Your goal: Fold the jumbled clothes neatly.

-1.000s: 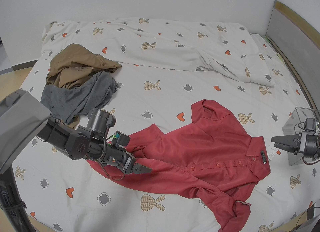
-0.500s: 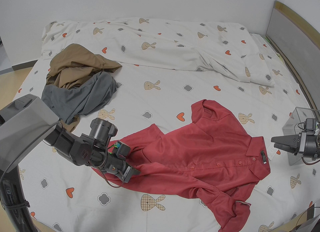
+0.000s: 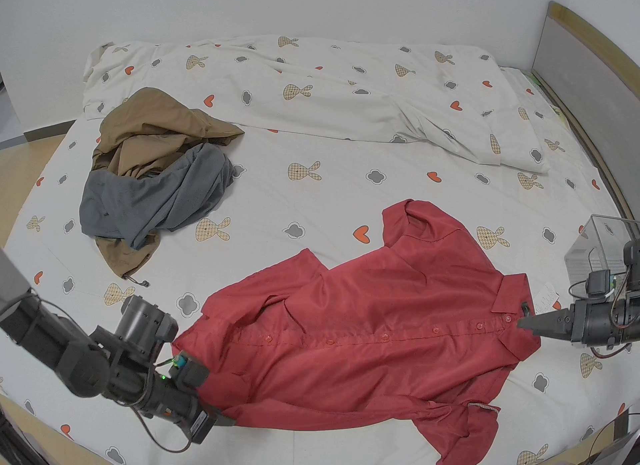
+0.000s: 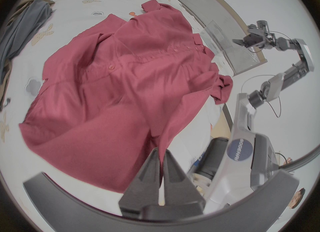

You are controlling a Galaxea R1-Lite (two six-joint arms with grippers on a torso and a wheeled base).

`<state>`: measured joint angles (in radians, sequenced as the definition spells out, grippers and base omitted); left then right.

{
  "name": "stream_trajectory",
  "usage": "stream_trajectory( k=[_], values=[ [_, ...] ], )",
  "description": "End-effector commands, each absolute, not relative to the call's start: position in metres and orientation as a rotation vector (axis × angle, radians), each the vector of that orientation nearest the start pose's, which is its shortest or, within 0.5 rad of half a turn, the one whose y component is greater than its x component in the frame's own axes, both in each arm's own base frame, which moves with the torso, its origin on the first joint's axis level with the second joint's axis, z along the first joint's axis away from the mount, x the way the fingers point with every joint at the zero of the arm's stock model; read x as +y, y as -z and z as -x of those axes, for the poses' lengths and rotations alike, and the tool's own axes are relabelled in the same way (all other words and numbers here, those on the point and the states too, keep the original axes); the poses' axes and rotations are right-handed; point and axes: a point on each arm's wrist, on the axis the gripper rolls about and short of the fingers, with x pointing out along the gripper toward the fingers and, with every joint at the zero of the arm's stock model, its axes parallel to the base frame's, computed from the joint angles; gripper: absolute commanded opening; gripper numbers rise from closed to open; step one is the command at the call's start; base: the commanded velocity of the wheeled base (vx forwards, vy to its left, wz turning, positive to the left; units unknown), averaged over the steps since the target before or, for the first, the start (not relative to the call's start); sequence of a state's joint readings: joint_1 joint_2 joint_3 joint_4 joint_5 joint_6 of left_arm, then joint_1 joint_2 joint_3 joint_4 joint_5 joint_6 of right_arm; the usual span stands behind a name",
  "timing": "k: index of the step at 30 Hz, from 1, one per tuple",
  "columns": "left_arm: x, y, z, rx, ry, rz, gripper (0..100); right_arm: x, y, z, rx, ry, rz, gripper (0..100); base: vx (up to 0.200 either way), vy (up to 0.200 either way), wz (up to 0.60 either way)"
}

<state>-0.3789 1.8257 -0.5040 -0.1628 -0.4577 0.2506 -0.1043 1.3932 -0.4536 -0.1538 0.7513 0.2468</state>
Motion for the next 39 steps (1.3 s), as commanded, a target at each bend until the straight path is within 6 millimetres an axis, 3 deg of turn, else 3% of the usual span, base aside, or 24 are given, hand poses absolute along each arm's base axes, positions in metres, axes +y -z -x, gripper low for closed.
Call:
stream_trajectory(
  k=[1,8,17,21,28,34,35,39],
  values=[
    [-0.08,-0.063,-0.173,1.044,0.885,-0.164,0,0.004,-0.099,-0.18,0.965,-0.459,-0.561,100,0.0,0.0,0.0],
    [-0.068,-0.064,-0.143,1.046,0.886,-0.165,0,0.004,-0.083,-0.173,1.045,-0.387,-0.546,100,0.0,0.0,0.0],
    [-0.068,-0.064,-0.143,1.049,0.883,-0.165,0,0.019,-0.063,-0.165,1.178,-0.387,-0.496,100,0.0,0.0,0.0],
    [-0.068,-0.065,-0.144,1.04,0.881,-0.162,0,0.031,-0.048,-0.175,1.27,-0.386,-0.451,100,0.0,0.0,0.0],
    [-0.068,-0.064,-0.143,1.046,0.881,-0.161,0,0.031,-0.031,-0.199,1.213,-0.363,-0.462,100,0.0,0.0,0.0],
    [-0.067,-0.063,-0.142,1.051,0.884,-0.167,0,0.033,-0.029,-0.2,1.212,-0.351,-0.491,100,0.0,0.0,0.0],
    [-0.067,-0.063,-0.142,1.05,0.884,-0.168,100,0.033,-0.029,-0.2,1.212,-0.351,-0.491,100,0.0,0.0,0.0],
    [-0.067,-0.066,-0.14,1.035,0.884,-0.168,100,0.033,-0.028,-0.201,1.212,-0.347,-0.493,100,0.0,0.0,0.0]
  ],
)
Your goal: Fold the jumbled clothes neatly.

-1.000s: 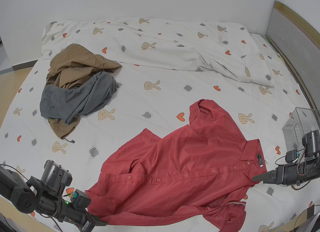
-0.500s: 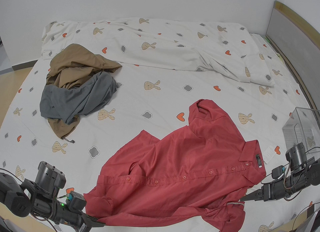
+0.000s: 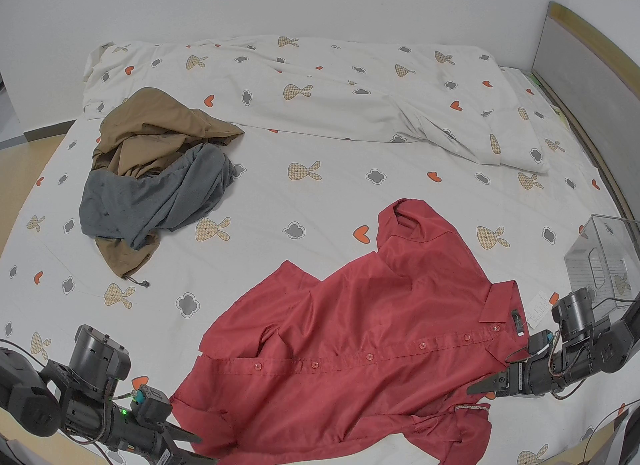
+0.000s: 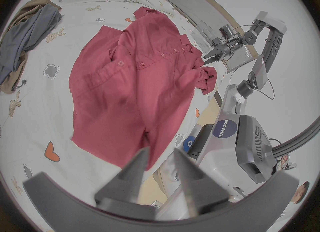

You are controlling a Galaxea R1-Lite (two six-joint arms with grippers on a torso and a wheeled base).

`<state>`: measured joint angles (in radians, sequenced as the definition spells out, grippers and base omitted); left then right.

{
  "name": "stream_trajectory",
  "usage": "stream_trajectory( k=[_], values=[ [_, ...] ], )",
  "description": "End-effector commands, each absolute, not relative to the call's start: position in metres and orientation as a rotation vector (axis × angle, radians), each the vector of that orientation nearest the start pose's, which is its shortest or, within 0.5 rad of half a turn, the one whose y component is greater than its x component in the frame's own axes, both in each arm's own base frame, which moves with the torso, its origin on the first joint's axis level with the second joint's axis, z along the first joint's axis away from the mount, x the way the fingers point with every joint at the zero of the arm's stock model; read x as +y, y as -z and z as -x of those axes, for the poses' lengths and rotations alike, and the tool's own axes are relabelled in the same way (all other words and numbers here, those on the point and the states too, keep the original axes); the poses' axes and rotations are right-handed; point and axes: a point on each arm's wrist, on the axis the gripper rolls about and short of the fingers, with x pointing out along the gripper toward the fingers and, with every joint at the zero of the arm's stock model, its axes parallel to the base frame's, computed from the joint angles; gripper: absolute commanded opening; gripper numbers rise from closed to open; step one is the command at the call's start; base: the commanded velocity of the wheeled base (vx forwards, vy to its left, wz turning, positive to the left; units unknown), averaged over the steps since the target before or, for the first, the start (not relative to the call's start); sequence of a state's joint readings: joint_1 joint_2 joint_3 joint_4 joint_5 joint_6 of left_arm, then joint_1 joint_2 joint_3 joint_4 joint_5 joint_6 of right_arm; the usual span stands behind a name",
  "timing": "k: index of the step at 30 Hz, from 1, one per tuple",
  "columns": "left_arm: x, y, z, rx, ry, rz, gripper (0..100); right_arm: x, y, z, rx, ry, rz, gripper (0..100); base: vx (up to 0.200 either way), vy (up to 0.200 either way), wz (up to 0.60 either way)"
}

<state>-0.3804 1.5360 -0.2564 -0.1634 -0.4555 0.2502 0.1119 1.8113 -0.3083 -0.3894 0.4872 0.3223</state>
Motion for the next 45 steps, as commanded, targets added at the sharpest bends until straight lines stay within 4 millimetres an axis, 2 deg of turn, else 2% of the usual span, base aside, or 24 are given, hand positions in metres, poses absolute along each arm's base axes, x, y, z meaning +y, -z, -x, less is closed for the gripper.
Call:
stream_trajectory(
  k=[1,7,13,14,18,20,24,28,32,42,43,45],
  values=[
    [-0.066,-0.067,-0.139,1.027,0.883,-0.167,100,0.033,-0.028,-0.201,1.212,-0.347,-0.493,100,0.0,0.0,0.0],
    [-0.066,-0.077,-0.141,0.959,0.881,-0.168,100,0.032,-0.029,-0.202,1.205,-0.343,-0.5,100,0.0,0.0,0.0],
    [-0.081,-0.082,-0.176,0.915,0.884,-0.17,100,0.034,-0.032,-0.209,1.146,-0.339,-0.532,100,0.0,0.0,0.0],
    [-0.087,-0.079,-0.191,0.919,0.883,-0.164,100,0.035,-0.032,-0.211,1.129,-0.335,-0.548,100,0.0,0.0,0.0],
    [-0.101,-0.062,-0.223,0.982,0.872,-0.116,100,0.038,-0.029,-0.212,1.136,-0.341,-0.548,100,0.0,0.0,0.0],
    [-0.106,-0.053,-0.234,1.018,0.882,-0.078,100,0.038,-0.028,-0.212,1.136,-0.34,-0.549,100,0.0,0.0,0.0],
    [-0.115,-0.043,-0.24,1.067,0.878,-0.03,100,0.037,-0.029,-0.212,1.135,-0.339,-0.55,100,0.0,0.0,0.0],
    [-0.12,-0.038,-0.236,1.106,0.876,-0.01,100,0.038,-0.029,-0.212,1.134,-0.341,-0.549,100,0.0,0.0,0.0],
    [-0.119,-0.034,-0.223,1.158,0.871,-0.008,100,0.038,-0.029,-0.213,1.133,-0.341,-0.549,100,0.0,0.0,0.0],
    [-0.092,-0.02,-0.161,1.335,0.847,-0.018,100,0.036,-0.032,-0.213,1.116,-0.337,-0.553,100,0.0,0.0,0.0],
    [-0.092,-0.02,-0.161,1.335,0.847,-0.018,100,0.036,-0.032,-0.213,1.116,-0.337,-0.553,100,0.0,0.0,0.0],
    [-0.085,-0.017,-0.149,1.369,0.807,-0.048,100,0.035,-0.034,-0.212,1.107,-0.337,-0.554,100,0.0,0.0,0.0]
  ],
)
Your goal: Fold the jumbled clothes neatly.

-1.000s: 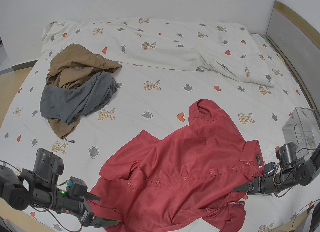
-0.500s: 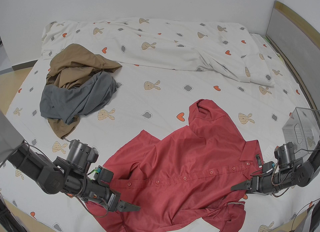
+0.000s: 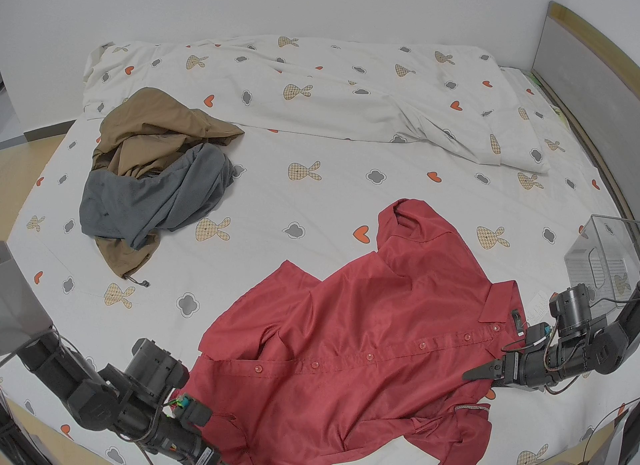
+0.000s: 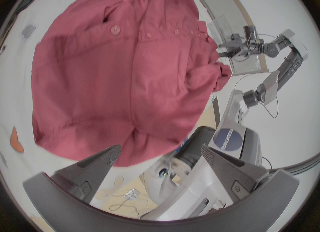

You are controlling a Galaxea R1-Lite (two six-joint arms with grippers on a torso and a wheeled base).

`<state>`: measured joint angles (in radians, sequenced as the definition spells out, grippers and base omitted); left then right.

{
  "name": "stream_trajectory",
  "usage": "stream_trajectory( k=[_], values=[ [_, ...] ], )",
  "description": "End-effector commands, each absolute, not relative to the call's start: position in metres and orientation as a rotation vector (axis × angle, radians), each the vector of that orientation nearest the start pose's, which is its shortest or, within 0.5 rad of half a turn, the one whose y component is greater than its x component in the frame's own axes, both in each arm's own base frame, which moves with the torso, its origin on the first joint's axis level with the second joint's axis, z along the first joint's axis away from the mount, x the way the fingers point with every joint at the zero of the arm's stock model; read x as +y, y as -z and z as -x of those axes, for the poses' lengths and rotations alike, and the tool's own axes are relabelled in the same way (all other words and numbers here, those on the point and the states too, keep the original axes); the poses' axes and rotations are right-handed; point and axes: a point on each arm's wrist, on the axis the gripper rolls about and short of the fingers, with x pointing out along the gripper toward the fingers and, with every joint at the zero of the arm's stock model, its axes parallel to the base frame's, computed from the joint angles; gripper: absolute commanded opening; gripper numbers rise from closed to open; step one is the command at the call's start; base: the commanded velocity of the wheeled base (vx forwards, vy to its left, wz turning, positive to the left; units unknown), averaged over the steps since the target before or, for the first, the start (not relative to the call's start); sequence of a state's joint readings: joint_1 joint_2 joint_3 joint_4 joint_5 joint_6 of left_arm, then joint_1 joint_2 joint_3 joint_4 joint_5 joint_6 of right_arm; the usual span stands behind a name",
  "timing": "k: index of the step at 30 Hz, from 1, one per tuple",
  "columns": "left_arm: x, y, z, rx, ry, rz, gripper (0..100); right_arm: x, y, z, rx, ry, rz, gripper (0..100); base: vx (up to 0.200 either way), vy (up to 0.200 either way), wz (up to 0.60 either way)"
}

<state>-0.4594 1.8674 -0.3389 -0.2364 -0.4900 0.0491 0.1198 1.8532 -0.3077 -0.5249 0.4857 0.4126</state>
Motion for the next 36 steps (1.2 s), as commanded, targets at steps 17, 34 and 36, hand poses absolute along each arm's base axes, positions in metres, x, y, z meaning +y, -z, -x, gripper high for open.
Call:
stream_trajectory(
  k=[17,34,36],
  values=[
    [-0.1,-0.033,-0.193,1.167,0.742,-0.146,100,0.036,-0.036,-0.211,1.099,-0.341,-0.551,100,0.0,0.0,0.0],
    [-0.114,-0.02,-0.238,0.992,0.864,-0.415,100,0.035,-0.034,-0.212,1.104,-0.336,-0.555,100,0.0,0.0,0.0],
    [-0.115,-0.015,-0.238,1.011,0.867,-0.415,100,0.035,-0.034,-0.212,1.104,-0.336,-0.555,100,0.0,0.0,0.0]
  ],
)
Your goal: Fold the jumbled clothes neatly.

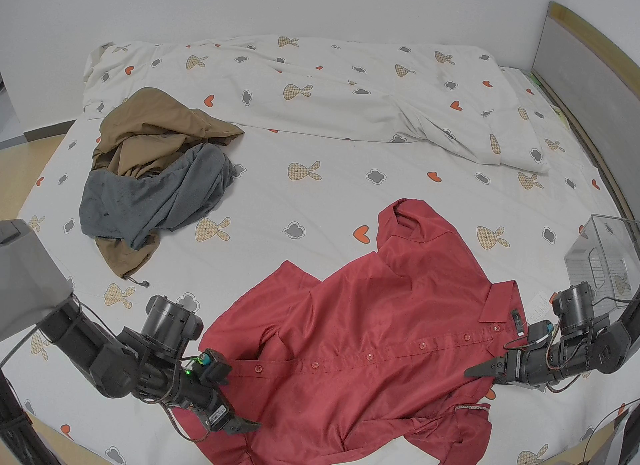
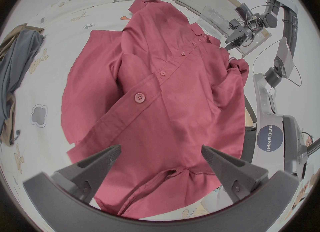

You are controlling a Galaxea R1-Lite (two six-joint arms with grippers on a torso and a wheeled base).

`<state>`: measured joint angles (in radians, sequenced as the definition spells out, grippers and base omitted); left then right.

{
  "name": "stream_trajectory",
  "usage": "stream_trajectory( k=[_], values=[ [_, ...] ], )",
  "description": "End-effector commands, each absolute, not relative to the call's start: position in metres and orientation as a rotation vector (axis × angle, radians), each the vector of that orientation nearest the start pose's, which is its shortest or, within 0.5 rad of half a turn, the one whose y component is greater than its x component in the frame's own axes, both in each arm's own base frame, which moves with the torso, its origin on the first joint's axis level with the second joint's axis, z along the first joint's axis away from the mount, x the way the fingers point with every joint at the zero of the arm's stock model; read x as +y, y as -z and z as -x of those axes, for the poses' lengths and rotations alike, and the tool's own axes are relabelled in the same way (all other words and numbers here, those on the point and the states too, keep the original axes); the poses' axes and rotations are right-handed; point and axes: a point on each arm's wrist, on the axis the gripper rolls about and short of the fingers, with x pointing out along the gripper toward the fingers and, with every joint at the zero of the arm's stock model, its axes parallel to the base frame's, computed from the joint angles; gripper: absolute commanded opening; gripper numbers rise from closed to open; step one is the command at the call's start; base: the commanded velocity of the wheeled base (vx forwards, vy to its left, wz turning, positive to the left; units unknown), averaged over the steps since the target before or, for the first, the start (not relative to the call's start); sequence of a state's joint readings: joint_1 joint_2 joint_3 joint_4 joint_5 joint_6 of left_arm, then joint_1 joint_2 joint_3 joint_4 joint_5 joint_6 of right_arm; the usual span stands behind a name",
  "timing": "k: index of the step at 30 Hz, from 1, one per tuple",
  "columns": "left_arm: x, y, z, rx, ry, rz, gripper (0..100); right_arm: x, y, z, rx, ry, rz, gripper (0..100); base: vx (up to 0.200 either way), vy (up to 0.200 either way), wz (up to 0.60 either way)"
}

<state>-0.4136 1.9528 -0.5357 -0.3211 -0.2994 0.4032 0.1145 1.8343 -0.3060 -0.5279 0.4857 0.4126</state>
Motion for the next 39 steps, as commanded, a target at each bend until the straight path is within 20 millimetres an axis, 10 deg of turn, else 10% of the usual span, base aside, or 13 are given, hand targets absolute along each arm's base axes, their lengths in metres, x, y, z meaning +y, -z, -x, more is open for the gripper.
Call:
stream_trajectory(
  k=[1,20,39],
  values=[
    [-0.115,-0.007,-0.237,1.048,0.87,-0.416,100,0.034,-0.034,-0.212,1.103,-0.335,-0.555,100,0.0,0.0,0.0],
    [-0.06,-0.005,-0.13,1.194,0.838,-0.383,100,0.034,-0.032,-0.214,1.109,-0.333,-0.558,100,0.0,0.0,0.0],
    [-0.04,-0.024,-0.11,1.131,0.811,-0.256,100,0.034,-0.026,-0.215,1.135,-0.32,-0.563,100,0.0,0.0,0.0]
  ],
)
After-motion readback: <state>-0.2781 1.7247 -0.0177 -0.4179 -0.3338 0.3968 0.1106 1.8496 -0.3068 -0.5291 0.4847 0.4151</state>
